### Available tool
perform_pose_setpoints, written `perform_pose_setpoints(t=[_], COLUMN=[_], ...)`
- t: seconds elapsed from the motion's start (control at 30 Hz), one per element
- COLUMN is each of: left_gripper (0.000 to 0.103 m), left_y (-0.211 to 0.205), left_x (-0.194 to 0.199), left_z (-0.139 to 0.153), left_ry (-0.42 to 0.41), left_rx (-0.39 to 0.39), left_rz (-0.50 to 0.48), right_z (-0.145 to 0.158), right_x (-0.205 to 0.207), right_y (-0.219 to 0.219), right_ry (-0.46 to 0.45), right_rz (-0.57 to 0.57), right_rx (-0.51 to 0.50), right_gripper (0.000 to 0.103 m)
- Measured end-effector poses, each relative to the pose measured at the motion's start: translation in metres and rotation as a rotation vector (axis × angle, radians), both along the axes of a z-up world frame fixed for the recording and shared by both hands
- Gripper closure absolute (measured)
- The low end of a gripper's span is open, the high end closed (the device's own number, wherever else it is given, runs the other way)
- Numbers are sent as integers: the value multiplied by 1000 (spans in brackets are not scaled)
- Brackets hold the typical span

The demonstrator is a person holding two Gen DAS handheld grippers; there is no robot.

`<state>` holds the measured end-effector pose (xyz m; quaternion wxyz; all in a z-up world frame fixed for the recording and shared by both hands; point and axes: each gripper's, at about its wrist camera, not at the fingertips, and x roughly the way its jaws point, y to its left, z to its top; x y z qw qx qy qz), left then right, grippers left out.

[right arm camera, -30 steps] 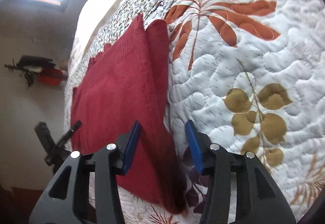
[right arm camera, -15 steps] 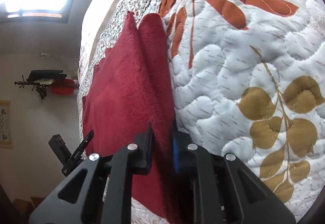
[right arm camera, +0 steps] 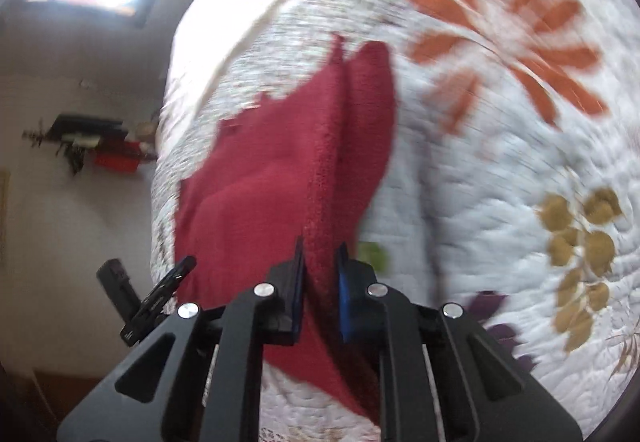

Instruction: Fold small clothes

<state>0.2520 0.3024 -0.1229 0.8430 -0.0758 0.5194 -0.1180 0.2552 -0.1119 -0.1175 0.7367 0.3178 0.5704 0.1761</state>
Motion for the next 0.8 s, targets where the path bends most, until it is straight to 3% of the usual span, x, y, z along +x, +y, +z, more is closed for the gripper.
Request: perform_pose_setpoints(t=[0.13,0.3,0.57,0.7,0.8], left_gripper=[44,44,44,44,44], left_y=[15,34,51,58,60], left_x=[-6,-9,-13,-14,-13], left_z=[10,18,20,19,19], left_ry=[-8,-14,-12,-4,1], left_rx=[-13,-32,-54,-77,-96], left_rz=[16,47,68,80,89], right_z=[36,50,14,-7,-15], right_x=[9,22,38,40,40], right_y=[54,117,192,201,208], right_ry=[-52,-69,3,41,52], right_rz=[101,197,271,272,278], right_rx=[-71,-140,-227,-231,-210], right_gripper=[91,91,91,90,83])
